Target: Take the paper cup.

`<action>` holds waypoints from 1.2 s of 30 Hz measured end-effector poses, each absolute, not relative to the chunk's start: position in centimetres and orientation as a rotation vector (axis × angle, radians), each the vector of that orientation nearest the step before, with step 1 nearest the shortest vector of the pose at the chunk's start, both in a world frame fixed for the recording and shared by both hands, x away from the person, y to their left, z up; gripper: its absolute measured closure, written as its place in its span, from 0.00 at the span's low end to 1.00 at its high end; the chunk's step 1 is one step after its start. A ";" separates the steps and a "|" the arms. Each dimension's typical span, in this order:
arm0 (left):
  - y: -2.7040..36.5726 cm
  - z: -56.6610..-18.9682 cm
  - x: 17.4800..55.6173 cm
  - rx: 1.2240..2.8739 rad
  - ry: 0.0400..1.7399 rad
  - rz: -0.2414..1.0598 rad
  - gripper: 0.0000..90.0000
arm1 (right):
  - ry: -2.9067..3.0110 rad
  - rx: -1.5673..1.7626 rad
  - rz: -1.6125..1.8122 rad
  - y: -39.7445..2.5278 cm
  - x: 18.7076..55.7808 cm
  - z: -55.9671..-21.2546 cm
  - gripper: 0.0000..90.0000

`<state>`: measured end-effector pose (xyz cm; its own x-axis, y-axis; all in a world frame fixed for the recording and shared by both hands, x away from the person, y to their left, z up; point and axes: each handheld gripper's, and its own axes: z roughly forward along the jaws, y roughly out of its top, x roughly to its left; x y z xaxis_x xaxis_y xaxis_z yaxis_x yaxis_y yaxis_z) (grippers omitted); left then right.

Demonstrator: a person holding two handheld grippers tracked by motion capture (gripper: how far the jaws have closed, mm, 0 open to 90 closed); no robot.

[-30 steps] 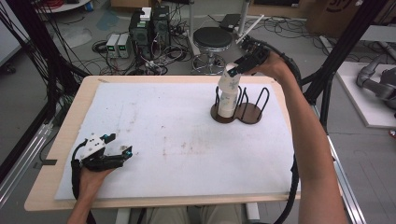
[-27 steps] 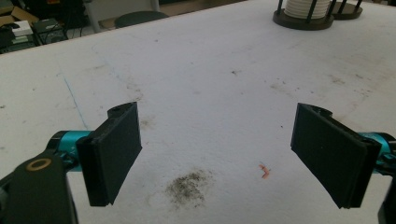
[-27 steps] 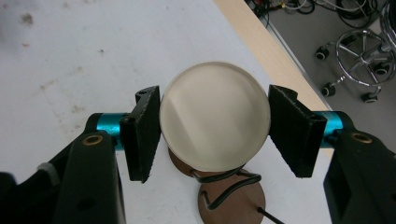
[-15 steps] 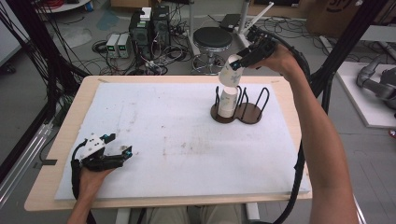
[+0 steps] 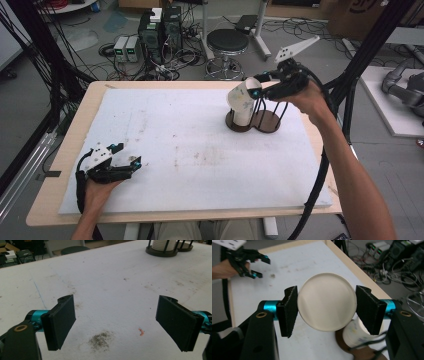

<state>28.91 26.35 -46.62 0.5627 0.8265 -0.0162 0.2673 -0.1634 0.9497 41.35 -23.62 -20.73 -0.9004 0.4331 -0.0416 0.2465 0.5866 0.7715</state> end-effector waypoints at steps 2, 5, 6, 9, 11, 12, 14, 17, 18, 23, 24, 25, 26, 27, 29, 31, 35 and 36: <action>26.4 -46.6 29.0 1.712 0.920 0.636 0.18 | 2.575 0.530 1.267 -23.3 39.9 -21.9 0.43; 26.4 -46.6 29.0 1.711 0.922 0.632 0.18 | 2.564 0.516 1.319 -23.0 39.1 -22.6 0.43; 26.4 -46.6 29.0 1.706 0.923 0.631 0.18 | 2.555 0.508 1.345 -22.8 38.7 -23.0 0.43; 26.4 -46.6 28.9 1.707 0.920 0.631 0.18 | 2.535 0.480 1.410 -22.4 37.7 -24.0 0.43; 26.4 -46.6 29.0 1.708 0.920 0.630 0.18 | 2.516 0.471 1.458 -22.2 37.0 -24.8 0.43; 26.4 -46.6 29.0 1.707 0.920 0.629 0.18 | 2.519 0.473 1.478 -22.1 36.7 -25.2 0.43; 26.5 -46.6 29.0 1.707 0.919 0.630 0.18 | 2.495 0.460 1.521 -22.0 36.3 -26.0 0.43; 26.5 -46.6 29.0 1.706 0.920 0.630 0.18 | 2.474 0.461 1.570 -21.8 35.5 -27.5 0.43; 26.5 -46.6 29.0 1.707 0.921 0.630 0.18 | 2.469 0.452 1.598 -21.8 35.2 -28.1 0.43; 26.4 -46.6 29.0 1.707 0.919 0.629 0.18 | 2.446 0.407 1.709 -21.0 33.5 -31.2 0.43; 26.4 -46.6 28.9 1.707 0.919 0.631 0.18 | 2.446 0.407 1.709 -21.0 33.5 -31.2 0.43; 26.4 -46.6 28.9 1.705 0.919 0.631 0.18 | 2.449 0.387 1.711 -20.8 33.3 -31.7 0.43; 26.4 -46.6 28.9 1.705 0.917 0.632 0.18 | 2.450 0.379 1.703 -20.5 33.0 -32.1 0.43; 26.4 -46.6 28.9 1.710 0.913 0.636 0.18 | 2.444 0.374 1.704 -20.4 32.9 -32.4 0.43; 26.4 -46.6 28.9 1.709 0.913 0.637 0.18 | 2.444 0.348 1.710 -19.9 32.6 -33.1 0.43; 26.4 -46.6 28.9 1.710 0.912 0.638 0.18 | 2.457 0.344 1.704 -19.6 32.3 -33.6 0.43; 26.4 -46.6 28.8 1.709 0.909 0.643 0.18 | 2.469 0.325 1.716 -19.0 32.0 -34.7 0.43; 26.4 -46.6 28.8 1.705 0.907 0.647 0.18 | 2.469 0.326 1.714 -19.0 31.9 -34.8 0.43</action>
